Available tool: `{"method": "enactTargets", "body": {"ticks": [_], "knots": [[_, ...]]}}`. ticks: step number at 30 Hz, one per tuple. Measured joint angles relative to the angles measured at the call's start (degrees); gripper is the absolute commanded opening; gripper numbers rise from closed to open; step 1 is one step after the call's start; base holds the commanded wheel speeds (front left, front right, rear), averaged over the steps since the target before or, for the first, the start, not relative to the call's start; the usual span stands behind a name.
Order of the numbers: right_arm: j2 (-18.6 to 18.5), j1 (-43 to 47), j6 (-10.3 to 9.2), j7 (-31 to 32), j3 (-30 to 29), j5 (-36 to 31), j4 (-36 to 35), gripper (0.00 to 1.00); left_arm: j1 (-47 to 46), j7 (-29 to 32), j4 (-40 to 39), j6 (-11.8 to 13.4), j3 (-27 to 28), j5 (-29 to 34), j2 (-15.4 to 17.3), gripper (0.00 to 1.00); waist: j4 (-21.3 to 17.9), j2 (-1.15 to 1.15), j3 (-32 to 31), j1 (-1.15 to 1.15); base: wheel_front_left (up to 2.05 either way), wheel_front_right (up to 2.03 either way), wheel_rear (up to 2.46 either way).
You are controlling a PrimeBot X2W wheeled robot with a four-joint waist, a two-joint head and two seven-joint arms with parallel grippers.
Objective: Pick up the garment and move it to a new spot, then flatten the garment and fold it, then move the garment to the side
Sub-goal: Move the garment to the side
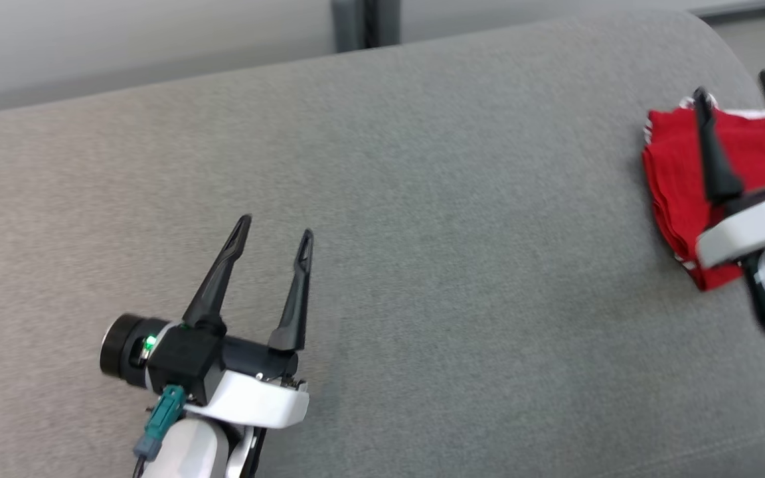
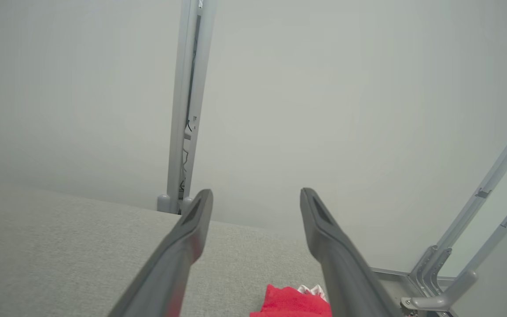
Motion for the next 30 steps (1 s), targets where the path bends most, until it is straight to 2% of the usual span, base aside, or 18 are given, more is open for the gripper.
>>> {"method": "enactTargets", "body": {"ticks": [9, 14, 19, 28, 30], "knots": [[9.4, 15.8, 0.0, -0.1, -3.3, -0.6, -13.0, 1.0, 6.4, 0.0, 0.9, 1.2, 3.7, -1.1, -0.3, 1.0, 6.7, 0.0, -6.6, 0.0, 0.0, 0.0, 0.0], [12.5, 21.6, 0.0, -0.1, -2.4, -2.7, -15.9, 1.0, 8.5, 0.0, 1.3, 2.3, 5.0, -0.9, -0.4, 1.0, 9.1, 0.0, -8.9, 0.0, 0.0, 0.0, 0.0], [15.8, 27.5, 0.0, -0.1, -5.2, -6.1, -19.8, 1.0, 10.6, 0.0, 1.9, 3.8, 5.2, -1.6, -0.5, 1.0, 10.9, 0.0, -10.7, 0.0, 0.0, 0.0, 0.0], [17.3, 30.9, 0.0, -0.1, -6.0, -8.0, -22.5, 1.0, 11.3, 0.0, 1.9, 4.6, 4.5, -3.6, -0.5, 1.0, 11.6, 0.0, -11.4, 0.0, 0.0, 0.0, 0.0], [17.4, 30.9, 0.0, -0.1, -6.0, -8.1, -22.6, 1.0, 11.5, 0.0, 2.3, 4.3, 4.6, -6.4, -0.5, 1.0, 11.5, 0.0, -11.5, 0.0, 0.0, 0.0, 0.0]]}}
